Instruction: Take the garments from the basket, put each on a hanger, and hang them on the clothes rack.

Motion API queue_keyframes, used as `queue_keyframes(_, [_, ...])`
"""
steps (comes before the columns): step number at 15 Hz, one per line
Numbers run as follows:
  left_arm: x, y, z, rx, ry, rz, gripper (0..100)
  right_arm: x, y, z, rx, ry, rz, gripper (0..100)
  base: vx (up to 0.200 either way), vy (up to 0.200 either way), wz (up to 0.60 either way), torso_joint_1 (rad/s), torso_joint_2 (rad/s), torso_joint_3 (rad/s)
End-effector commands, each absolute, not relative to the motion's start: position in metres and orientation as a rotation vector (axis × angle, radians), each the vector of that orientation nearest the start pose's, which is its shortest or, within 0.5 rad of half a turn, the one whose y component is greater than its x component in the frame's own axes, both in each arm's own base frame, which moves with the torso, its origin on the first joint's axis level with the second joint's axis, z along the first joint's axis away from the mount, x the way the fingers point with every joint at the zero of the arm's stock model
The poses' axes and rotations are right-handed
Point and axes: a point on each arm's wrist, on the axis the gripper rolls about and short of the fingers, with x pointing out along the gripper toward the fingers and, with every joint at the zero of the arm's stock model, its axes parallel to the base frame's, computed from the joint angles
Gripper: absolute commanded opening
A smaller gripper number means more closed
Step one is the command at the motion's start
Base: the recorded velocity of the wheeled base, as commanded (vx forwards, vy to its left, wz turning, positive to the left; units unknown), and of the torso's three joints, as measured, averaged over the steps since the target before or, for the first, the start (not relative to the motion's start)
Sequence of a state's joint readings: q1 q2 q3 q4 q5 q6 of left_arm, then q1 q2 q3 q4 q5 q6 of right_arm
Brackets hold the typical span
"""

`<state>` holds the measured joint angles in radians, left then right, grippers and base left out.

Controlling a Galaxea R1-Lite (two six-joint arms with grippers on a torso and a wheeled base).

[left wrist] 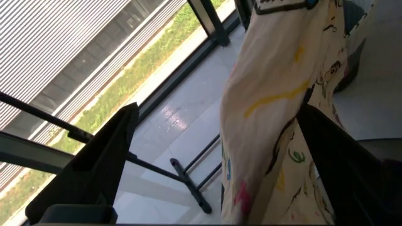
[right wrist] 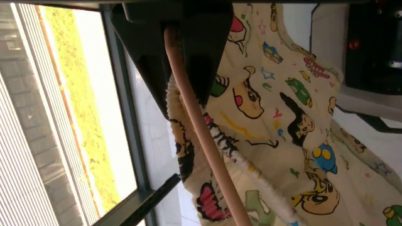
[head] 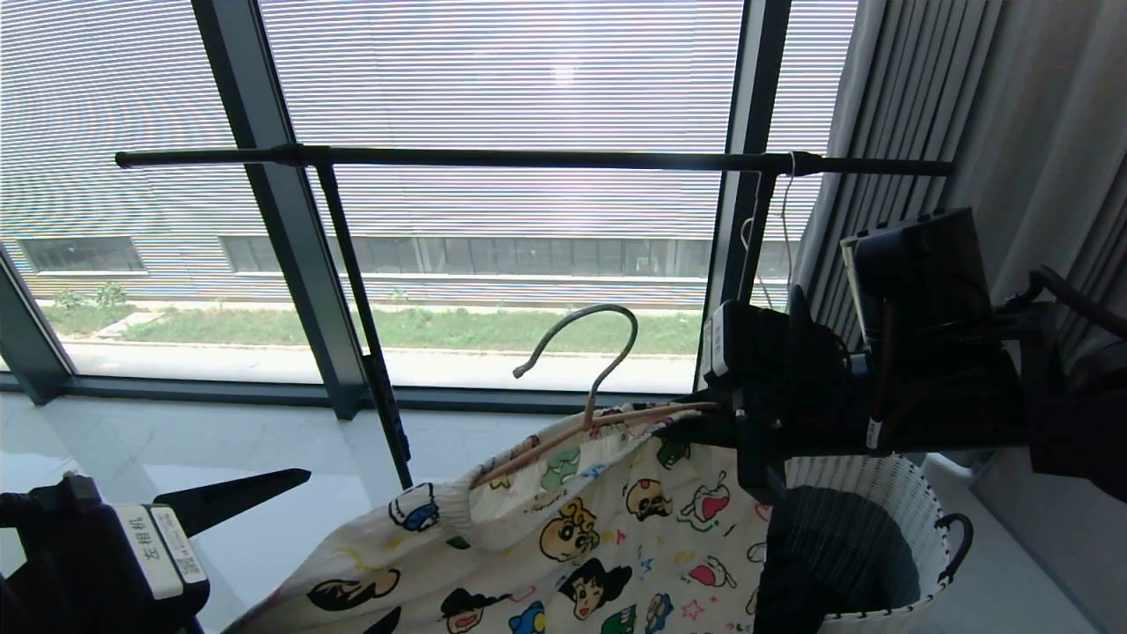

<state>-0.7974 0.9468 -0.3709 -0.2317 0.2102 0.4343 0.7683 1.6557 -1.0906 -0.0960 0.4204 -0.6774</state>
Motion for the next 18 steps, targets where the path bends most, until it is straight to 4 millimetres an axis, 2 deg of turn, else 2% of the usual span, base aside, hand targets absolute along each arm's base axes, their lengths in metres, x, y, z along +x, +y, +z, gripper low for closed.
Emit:
queue_keyframes(1, [0.073, -0.063, 0.17, 0.583, 0.18, -0.58, 100, 0.219, 0.207, 0.229, -0.654, 0.056, 1.24, 0, 0.0, 0.0, 0.0, 0.0, 0.0, 0.0])
queue_keyframes(4, [0.075, -0.045, 0.149, 0.542, 0.292, -0.424, 100, 0.222, 0.204, 0.236, -0.611, 0.023, 1.207, 0, 0.0, 0.0, 0.0, 0.0, 0.0, 0.0])
queue_keyframes(7, [0.078, -0.046, 0.154, 0.416, 0.304, -0.462, 100, 0.219, 0.203, 0.241, -0.586, -0.001, 1.201, 0, 0.0, 0.0, 0.0, 0.0, 0.0, 0.0])
queue_keyframes(11, [0.088, -0.049, 0.161, 0.296, 0.305, -0.423, 100, 0.21, 0.202, 0.25, -0.583, -0.039, 1.21, 0, 0.0, 0.0, 0.0, 0.0, 0.0, 0.0])
queue_keyframes(13, [0.09, -0.05, 0.163, 0.285, 0.282, -0.426, 100, 0.208, 0.204, 0.251, -0.583, -0.045, 1.218, 0, 0.0, 0.0, 0.0, 0.0, 0.0, 0.0])
queue_keyframes(14, [0.089, -0.05, 0.162, 0.287, 0.285, -0.429, 0, 0.207, 0.205, 0.251, -0.583, -0.048, 1.222, 0, 0.0, 0.0, 0.0, 0.0, 0.0, 0.0])
queue_keyframes(18, [0.09, -0.049, 0.155, 0.304, 0.315, -0.414, 0, 0.208, 0.204, 0.252, -0.57, -0.038, 1.214, 0, 0.0, 0.0, 0.0, 0.0, 0.0, 0.0])
